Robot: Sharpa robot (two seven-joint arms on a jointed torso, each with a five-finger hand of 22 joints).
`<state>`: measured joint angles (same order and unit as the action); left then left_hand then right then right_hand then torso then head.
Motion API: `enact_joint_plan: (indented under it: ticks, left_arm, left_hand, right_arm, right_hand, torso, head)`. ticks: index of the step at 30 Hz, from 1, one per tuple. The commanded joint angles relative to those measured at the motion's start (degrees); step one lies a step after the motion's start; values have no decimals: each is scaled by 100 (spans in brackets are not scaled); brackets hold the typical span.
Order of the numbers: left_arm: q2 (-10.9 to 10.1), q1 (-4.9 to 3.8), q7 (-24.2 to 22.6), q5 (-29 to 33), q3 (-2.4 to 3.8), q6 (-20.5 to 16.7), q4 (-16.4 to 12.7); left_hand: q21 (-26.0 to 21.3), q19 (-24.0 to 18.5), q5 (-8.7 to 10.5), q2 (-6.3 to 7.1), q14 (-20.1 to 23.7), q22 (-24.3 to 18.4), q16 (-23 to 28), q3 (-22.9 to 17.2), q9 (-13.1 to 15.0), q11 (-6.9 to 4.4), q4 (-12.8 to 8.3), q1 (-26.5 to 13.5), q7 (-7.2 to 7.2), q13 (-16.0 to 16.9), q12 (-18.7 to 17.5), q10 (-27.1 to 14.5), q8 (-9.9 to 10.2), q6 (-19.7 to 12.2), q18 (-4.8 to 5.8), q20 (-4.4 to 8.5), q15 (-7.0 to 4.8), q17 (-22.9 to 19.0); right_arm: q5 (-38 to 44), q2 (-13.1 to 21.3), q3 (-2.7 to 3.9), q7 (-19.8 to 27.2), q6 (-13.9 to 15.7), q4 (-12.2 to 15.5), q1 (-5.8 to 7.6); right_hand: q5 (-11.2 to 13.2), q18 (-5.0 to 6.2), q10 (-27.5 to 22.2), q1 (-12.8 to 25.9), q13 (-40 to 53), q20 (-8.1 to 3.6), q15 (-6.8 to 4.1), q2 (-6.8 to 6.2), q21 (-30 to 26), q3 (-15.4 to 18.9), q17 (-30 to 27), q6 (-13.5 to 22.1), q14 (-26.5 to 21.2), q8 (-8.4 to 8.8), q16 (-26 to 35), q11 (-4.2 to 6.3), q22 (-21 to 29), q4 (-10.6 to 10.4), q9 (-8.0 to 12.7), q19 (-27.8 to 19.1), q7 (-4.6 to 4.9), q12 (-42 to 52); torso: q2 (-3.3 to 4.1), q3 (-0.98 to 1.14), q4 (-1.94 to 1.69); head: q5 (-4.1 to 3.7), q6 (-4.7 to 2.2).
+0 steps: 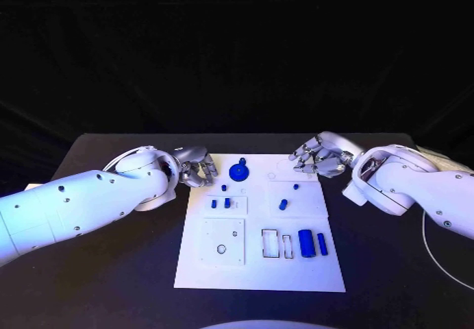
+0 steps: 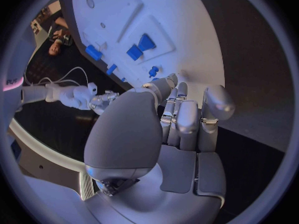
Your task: Assemble the parts on the task board
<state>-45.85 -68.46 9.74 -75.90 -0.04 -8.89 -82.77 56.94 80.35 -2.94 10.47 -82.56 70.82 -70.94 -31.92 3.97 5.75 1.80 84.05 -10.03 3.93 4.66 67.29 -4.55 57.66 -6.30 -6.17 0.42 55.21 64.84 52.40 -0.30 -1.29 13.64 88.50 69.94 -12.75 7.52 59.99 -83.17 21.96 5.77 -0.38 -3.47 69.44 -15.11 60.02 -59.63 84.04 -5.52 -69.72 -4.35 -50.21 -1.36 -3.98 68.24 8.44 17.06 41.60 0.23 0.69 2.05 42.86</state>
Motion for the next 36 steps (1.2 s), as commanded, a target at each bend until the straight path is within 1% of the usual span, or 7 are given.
enact_joint_plan:
  ticks: [1,2,5,8,11,16,36]
  left_arm:
    - [-115,-2,-1137,3134,-9,-972,-62]
    - [-138,-2,-1282,3529,-18,-992,-77]
    - [-235,1,-2019,5645,-75,-928,-174]
    - [-295,25,-2481,6932,-107,-848,-273]
    - [-341,51,-2719,7553,-121,-786,-357]
    - [-380,76,-2889,7933,-130,-731,-440]
    - [-442,91,-2946,8089,-134,-724,-486]
  left_hand:
    - [-924,-386,-11,-41,413,-516,647,-158,-6,41,-43,-30,-53,-13,7,-38,-28,65,-202,-5,33,-936]
    - [-1208,-516,-10,-47,550,-673,848,-177,-6,48,-42,-54,-65,-14,11,-56,-32,76,-247,-13,39,-1218]
    - [-2143,-961,-1,-7,965,-1199,1429,-21,1,46,74,-333,-61,8,109,-9,-61,136,-392,-49,63,-2024]
    - [-2354,-1050,-3,-17,1034,-1337,1505,200,3,20,123,-490,-37,31,224,33,-89,171,-418,-56,57,-2155]
    - [-2432,-1044,-11,-73,1058,-1404,1525,352,4,-1,127,-535,-20,46,314,44,-113,192,-423,-47,41,-2225]
    - [-2467,-1033,-9,-100,1075,-1436,1542,419,5,-8,116,-536,-7,54,361,49,-130,209,-421,-42,35,-2275]
    - [-2511,-1020,-10,-131,1111,-1476,1585,487,3,-17,79,-503,0,59,413,36,-143,211,-421,-34,27,-2368]
  right_arm:
    - [2012,76,-1,-460,-567,103,-53]
    - [2153,88,-1,-488,-588,121,-63]
    - [2749,116,-2,-619,-687,199,-113]
    - [3150,105,-7,-712,-754,241,-158]
    - [3411,63,-10,-771,-777,254,-212]
    - [3632,-40,-14,-820,-809,231,-287]
    - [3707,-355,-16,-882,-779,55,-381]
  right_hand:
    - [56,23,138,62,-352,-1,16,-134,8,-178,-19,-149,70,-20,34,4,-22,50,2,65,11,-311]
    - [58,19,177,76,-424,2,12,-129,13,-227,-9,-177,77,-21,27,1,-33,51,1,75,3,-361]
    - [105,16,278,151,-695,4,15,-212,17,-344,-16,-274,91,-16,31,-4,-42,64,3,92,-27,-549]
    - [176,16,289,195,-846,7,26,-270,3,-392,-50,-309,91,-1,55,-14,-24,72,4,86,-40,-657]
    - [231,18,286,235,-966,10,35,-308,-10,-425,-80,-301,89,35,78,-23,-8,68,11,80,-40,-740]
    - [253,21,282,274,-1136,9,36,-347,-27,-481,-109,-296,88,84,101,-29,12,66,14,76,-41,-844]
    - [235,19,333,334,-1373,16,52,-293,-36,-603,-139,-313,89,141,121,-61,17,25,12,91,-6,-944]
  torso:
    - [6,-2,11]
    - [6,-1,15]
    - [2,-5,15]
    - [2,-6,2]
    - [2,-13,-9]
    - [7,1,-8]
    - [10,6,3]
  head:
    - [-147,-27]
    - [-171,-33]
    - [-220,-40]
    - [-292,-53]
    - [-311,-62]
    - [-286,-72]
    - [-258,-48]
